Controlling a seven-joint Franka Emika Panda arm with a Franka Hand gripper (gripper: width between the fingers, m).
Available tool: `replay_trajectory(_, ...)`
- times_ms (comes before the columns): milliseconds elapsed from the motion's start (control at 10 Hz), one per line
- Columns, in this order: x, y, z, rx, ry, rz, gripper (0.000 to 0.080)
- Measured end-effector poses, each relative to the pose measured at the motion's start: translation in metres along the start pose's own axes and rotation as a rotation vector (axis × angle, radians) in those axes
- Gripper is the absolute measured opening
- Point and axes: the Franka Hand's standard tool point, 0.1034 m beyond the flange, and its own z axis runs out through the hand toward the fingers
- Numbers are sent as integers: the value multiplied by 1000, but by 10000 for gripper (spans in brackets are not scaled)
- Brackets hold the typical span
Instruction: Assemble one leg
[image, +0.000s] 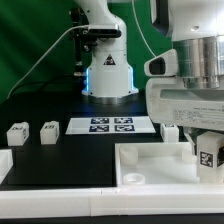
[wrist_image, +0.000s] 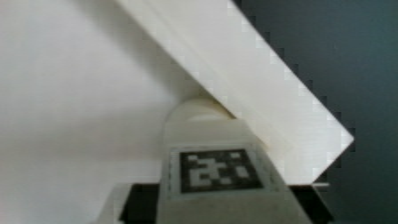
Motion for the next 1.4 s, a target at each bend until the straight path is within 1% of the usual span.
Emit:
replay_trajectory(100, 1, 0, 0, 16, -11, 158, 290)
replay_trajectory(200, 1, 0, 0, 38, -31, 327, 290)
replay_trajectory(400, -1, -1, 1, 44, -41, 561, 290)
replay_trajectory(500, -1, -1, 1, 45, -41, 625, 290)
replay_trajectory(600, 2, -1, 1, 57, -48, 802, 290)
replay_trajectory(900, 3, 1, 2, 54, -39, 784, 291)
replay_trajectory(1000, 3, 1, 2, 54, -39, 777, 510)
replay_trajectory(1100, 3, 1, 2, 54, -39, 773, 510)
replay_trajectory(1200, 2, 0, 2, 54, -39, 762, 623)
replay_trajectory(1300, 0, -1, 0, 58, -40, 683, 623)
replay_trajectory(1400, -1, -3, -5, 65, -41, 636, 643)
